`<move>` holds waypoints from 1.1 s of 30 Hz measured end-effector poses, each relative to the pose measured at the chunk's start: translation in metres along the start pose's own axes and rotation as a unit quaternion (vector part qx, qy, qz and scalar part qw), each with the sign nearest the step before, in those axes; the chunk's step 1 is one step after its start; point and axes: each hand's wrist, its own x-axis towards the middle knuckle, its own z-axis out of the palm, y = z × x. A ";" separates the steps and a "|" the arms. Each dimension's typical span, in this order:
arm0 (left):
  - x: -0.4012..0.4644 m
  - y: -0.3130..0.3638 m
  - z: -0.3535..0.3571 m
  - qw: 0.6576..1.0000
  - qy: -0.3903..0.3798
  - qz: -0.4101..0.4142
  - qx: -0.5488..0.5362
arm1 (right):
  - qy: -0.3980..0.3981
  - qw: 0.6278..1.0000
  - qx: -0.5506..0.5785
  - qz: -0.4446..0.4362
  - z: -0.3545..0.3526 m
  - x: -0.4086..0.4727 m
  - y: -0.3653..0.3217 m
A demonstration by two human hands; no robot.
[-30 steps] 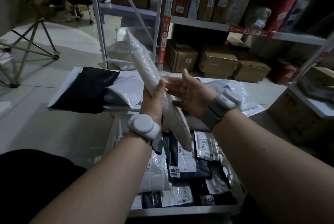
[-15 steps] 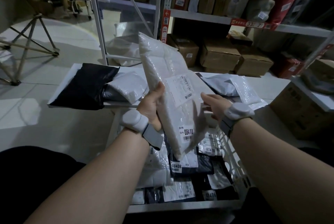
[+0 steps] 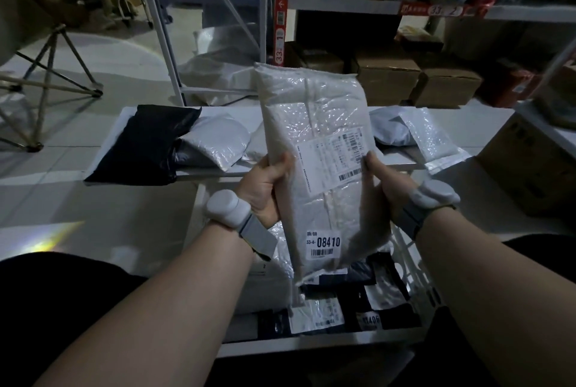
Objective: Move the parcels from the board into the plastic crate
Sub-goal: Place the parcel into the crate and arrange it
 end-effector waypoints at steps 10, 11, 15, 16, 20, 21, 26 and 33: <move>0.014 0.012 -0.024 0.991 0.094 0.065 0.072 | 0.101 0.960 -0.246 -0.091 -0.012 0.014 0.011; 0.017 0.015 -0.029 0.988 0.122 0.072 0.063 | 0.099 0.955 -0.260 -0.100 -0.013 0.016 0.013; 0.025 0.016 -0.055 0.951 0.266 0.108 0.113 | 0.087 0.930 -0.325 -0.146 -0.010 0.019 0.023; 0.024 0.015 -0.060 0.939 0.292 0.102 0.150 | 0.077 0.927 -0.335 -0.150 -0.008 0.020 0.027; 0.022 0.017 -0.069 0.881 0.265 0.039 0.391 | 0.045 0.910 -0.371 -0.181 -0.005 0.022 0.034; 0.018 0.015 -0.067 0.845 0.219 0.001 0.487 | 0.038 0.898 -0.397 -0.188 -0.004 0.024 0.035; 0.015 -0.009 -0.074 0.801 0.183 -0.046 0.568 | -0.019 0.837 -0.510 -0.198 0.006 0.024 0.038; 0.012 -0.032 -0.079 0.774 0.153 -0.063 0.611 | -0.098 0.761 -0.607 -0.205 0.021 0.033 0.060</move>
